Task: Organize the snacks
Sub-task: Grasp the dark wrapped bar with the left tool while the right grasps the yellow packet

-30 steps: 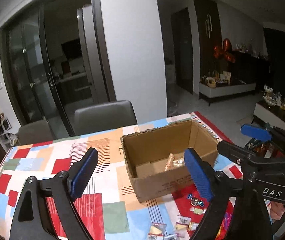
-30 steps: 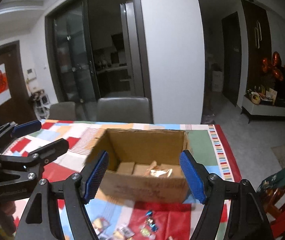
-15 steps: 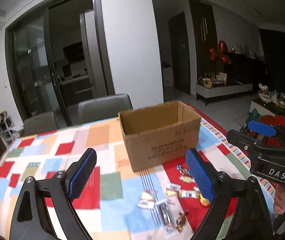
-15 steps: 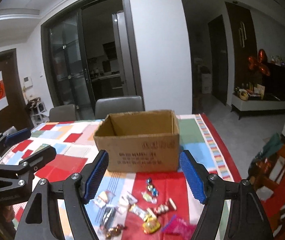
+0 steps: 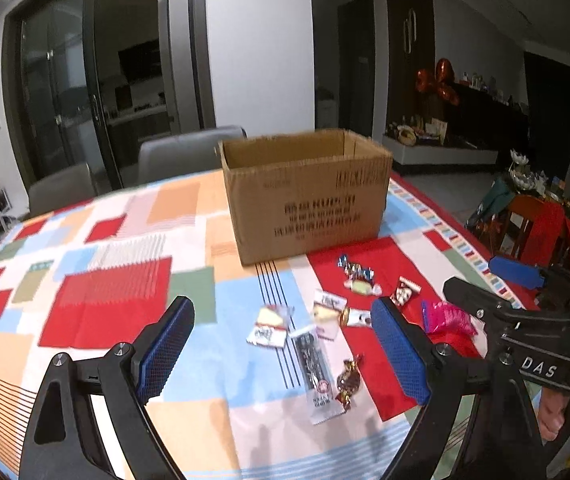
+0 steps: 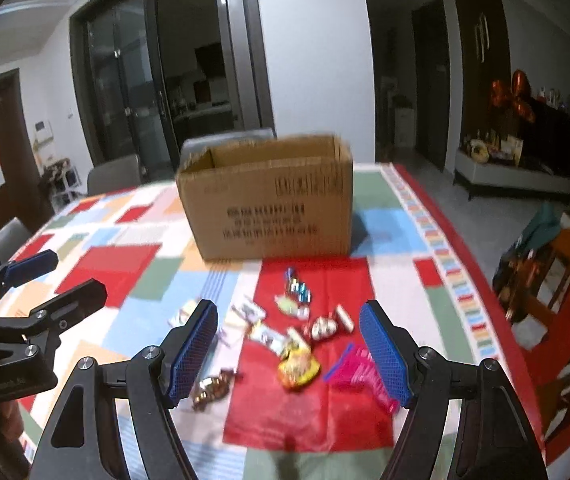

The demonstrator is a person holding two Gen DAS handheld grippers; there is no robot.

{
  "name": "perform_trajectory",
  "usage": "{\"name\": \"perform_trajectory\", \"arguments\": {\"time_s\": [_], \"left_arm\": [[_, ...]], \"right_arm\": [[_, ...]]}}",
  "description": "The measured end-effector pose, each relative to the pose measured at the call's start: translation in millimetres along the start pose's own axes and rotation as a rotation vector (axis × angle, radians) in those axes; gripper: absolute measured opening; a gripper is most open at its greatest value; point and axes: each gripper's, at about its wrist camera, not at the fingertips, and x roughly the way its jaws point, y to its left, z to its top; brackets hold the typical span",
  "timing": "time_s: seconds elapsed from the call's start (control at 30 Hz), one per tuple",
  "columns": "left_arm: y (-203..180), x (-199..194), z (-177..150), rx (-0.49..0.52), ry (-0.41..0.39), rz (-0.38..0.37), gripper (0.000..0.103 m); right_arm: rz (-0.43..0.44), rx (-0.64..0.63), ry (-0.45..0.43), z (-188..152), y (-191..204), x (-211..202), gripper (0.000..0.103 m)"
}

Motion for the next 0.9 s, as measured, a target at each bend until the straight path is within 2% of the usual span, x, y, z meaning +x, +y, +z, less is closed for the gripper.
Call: {"name": "perform_trajectory", "arguments": {"time_s": [0.33, 0.7, 0.9], "left_arm": [[-1, 57, -27, -0.042, 0.162, -0.046, 0.072], [-5, 107, -44, -0.089, 0.296, -0.085, 0.058], [-5, 123, -47, -0.109, 0.336, -0.093, 0.052]], "right_arm": [[-0.004, 0.036, 0.165, -29, -8, 55, 0.073], [0.013, 0.053, 0.253, -43, -8, 90, 0.061], [0.017, 0.073, 0.289, -47, -10, 105, 0.057]]}}
